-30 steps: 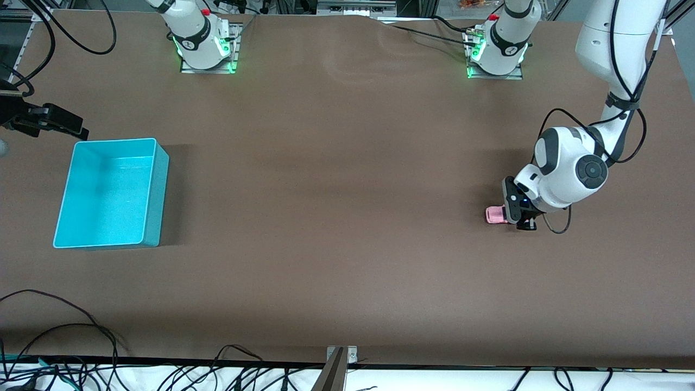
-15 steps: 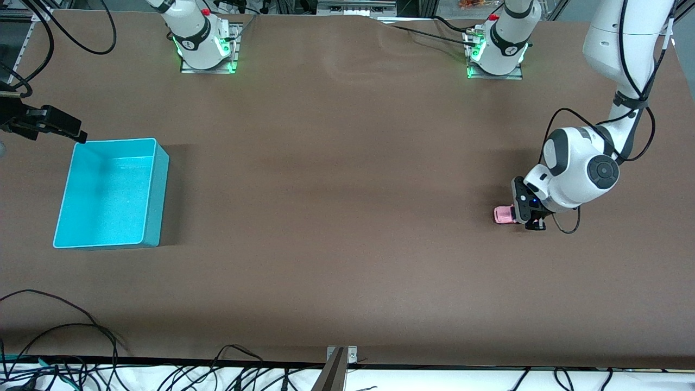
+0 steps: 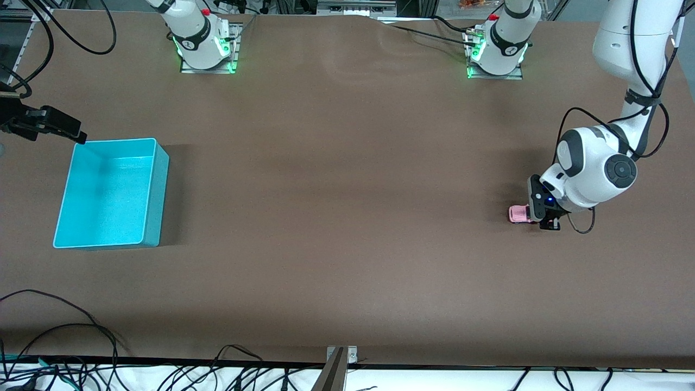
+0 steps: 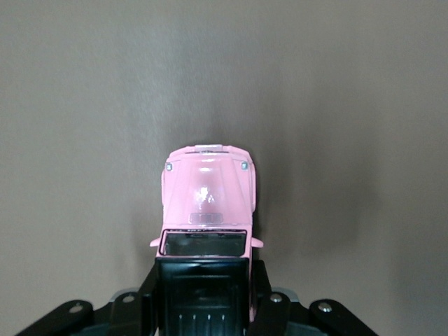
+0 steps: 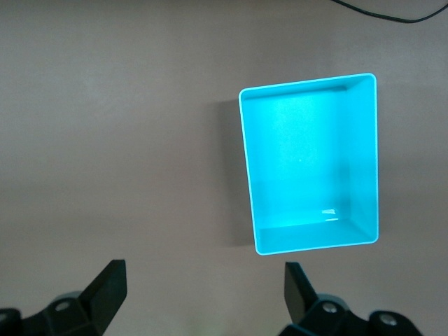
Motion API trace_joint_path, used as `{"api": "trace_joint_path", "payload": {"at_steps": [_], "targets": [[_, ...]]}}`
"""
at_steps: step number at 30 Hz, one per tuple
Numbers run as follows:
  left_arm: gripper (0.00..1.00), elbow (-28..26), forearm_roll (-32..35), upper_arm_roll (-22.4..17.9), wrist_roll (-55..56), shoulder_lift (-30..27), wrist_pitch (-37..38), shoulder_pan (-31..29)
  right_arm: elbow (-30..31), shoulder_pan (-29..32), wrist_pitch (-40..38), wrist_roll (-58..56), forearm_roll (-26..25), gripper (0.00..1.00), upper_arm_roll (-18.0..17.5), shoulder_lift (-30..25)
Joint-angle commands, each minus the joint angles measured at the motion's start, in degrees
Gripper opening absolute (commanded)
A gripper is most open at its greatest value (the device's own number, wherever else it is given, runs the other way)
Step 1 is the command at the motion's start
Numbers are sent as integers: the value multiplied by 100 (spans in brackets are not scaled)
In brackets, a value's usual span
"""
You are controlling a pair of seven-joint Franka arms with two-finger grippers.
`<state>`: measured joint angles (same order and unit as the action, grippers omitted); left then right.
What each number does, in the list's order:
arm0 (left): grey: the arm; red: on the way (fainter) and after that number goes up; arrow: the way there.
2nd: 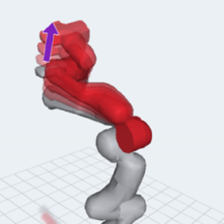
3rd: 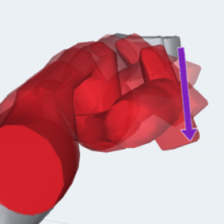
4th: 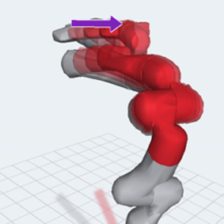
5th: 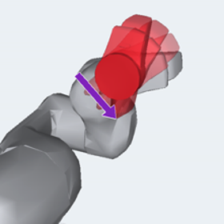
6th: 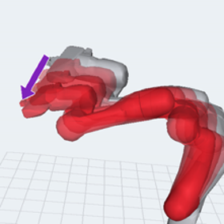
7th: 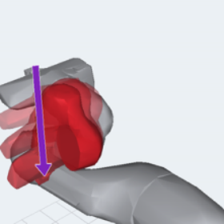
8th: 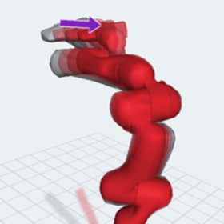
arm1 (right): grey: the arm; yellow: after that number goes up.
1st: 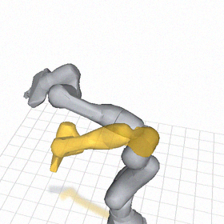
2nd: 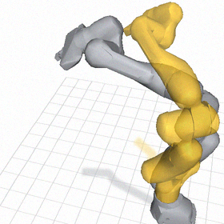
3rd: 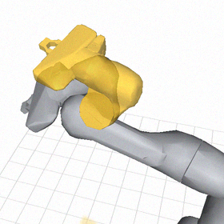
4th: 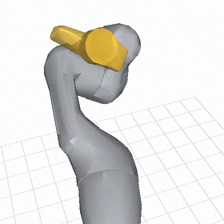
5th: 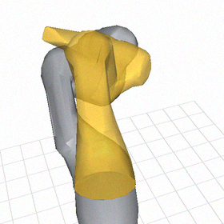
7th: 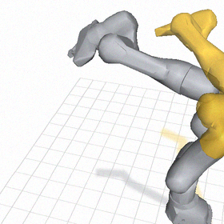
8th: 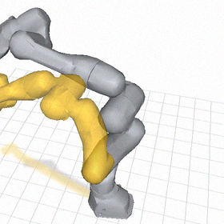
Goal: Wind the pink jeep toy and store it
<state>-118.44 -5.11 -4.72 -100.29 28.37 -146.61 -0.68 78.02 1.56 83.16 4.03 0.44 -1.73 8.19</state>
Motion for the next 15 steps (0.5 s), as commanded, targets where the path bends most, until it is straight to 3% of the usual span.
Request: {"api": "trace_joint_path", "payload": {"at_steps": [1,15], "targets": [[0,14,-210,-108,-570,371,-122,-90,-33,37,51,10,115,100,-12,-2],[0,-4,-201,-126,-1133,406,-122,-564,-33,46,60,-42,115,100,-12,7]]}}
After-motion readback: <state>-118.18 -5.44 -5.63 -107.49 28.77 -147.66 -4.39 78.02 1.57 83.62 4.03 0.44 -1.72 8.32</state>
